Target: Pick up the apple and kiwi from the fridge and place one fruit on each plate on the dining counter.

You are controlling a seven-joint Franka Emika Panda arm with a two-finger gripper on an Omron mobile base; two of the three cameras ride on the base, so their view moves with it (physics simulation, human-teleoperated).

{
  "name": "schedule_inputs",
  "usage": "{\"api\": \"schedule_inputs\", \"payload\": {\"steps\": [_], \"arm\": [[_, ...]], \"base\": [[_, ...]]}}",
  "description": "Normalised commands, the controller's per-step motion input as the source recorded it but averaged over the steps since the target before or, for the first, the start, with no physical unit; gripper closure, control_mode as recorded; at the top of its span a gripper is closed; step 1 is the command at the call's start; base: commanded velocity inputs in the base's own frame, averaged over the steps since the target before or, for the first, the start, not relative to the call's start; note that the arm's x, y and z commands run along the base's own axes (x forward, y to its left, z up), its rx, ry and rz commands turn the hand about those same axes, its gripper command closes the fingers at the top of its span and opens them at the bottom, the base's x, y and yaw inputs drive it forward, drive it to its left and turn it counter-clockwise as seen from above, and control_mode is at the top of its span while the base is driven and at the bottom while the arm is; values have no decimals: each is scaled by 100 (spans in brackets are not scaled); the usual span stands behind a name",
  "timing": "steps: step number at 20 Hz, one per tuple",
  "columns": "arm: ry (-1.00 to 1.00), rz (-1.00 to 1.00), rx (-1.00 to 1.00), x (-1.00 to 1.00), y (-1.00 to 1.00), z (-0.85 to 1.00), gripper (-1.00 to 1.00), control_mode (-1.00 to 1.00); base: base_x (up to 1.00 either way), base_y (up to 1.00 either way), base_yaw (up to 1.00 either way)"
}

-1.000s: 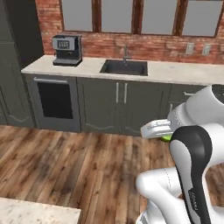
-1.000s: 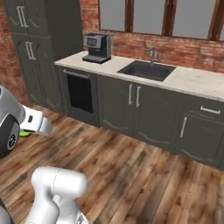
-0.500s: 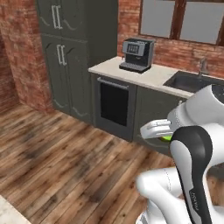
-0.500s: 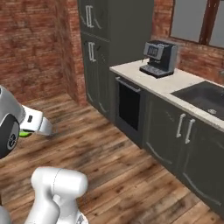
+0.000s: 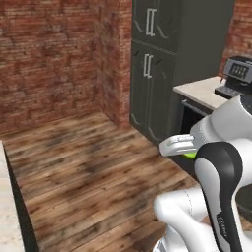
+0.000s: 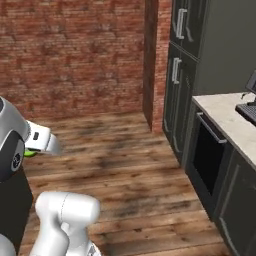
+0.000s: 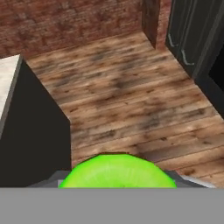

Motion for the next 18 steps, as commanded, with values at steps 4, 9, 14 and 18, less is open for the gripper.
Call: {"api": "schedule_inputs", "payload": {"steps": [4,9,14,18], "arm": [[0,0,0,0,0,0,100,100],[0,0,0,0,0,0,100,100],[0,0,0,0,0,0,100,100],[0,0,0,0,0,0,100,100]], "base": [[100,0,53],[100,-4,45],[100,-18,56],[100,-24,56]]}}
